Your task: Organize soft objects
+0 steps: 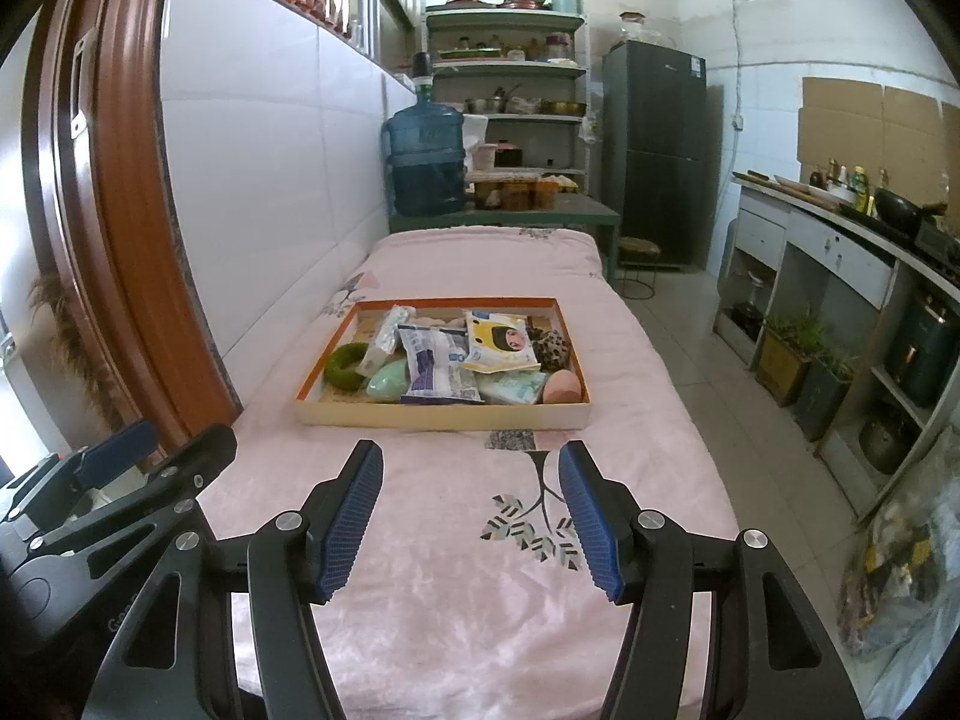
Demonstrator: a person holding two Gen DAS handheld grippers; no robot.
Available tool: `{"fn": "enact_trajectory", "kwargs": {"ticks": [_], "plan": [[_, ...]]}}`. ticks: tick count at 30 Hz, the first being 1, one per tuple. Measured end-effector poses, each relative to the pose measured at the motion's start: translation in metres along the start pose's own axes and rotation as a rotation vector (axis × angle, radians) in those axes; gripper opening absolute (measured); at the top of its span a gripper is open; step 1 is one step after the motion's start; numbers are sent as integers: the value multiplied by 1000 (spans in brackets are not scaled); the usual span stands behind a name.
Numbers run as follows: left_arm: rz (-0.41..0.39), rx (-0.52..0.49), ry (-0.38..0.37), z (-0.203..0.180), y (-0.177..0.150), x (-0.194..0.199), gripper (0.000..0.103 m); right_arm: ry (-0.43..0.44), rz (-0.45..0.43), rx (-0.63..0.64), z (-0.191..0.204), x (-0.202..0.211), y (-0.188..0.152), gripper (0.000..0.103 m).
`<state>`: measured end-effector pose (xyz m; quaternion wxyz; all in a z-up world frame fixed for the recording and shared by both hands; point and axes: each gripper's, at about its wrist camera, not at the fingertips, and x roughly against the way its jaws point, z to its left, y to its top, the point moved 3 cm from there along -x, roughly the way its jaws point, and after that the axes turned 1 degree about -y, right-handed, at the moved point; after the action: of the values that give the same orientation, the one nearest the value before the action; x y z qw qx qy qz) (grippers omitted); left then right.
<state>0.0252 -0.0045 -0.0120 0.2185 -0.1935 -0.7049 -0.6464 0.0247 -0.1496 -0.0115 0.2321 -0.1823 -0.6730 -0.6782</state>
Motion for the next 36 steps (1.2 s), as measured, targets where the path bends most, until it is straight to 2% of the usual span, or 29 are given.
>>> {"fn": "enact_trajectory", "kwargs": {"ticks": [36], "plan": [[4, 3, 1, 0, -3, 0, 55, 1, 2, 2, 5, -2, -1, 63]]}}
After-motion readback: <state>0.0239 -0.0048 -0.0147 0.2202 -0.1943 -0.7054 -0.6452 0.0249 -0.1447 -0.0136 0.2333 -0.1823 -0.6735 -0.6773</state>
